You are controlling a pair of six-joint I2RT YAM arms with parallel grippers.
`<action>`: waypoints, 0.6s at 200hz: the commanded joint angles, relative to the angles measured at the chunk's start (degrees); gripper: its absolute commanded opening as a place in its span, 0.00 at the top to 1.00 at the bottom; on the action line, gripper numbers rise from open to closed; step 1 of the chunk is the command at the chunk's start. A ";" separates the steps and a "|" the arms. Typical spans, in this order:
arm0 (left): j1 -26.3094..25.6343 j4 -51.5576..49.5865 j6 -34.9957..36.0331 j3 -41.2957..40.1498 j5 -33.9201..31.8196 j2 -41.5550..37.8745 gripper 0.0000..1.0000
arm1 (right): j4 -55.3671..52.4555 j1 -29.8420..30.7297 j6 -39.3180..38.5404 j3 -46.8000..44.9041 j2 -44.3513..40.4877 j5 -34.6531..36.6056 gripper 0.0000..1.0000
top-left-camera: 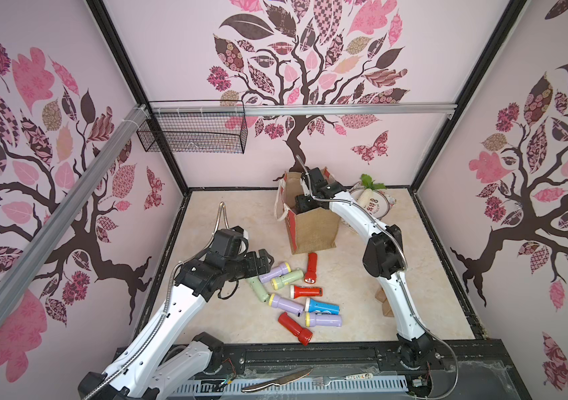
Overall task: Put the flashlights into the tote bags
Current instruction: Place the flashlight in the canvas bag.
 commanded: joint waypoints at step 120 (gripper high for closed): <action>0.21 2.93 -3.32 -5.42 -3.73 6.25 0.09 | -5.75 1.16 0.58 -1.50 -23.69 -2.54 0.05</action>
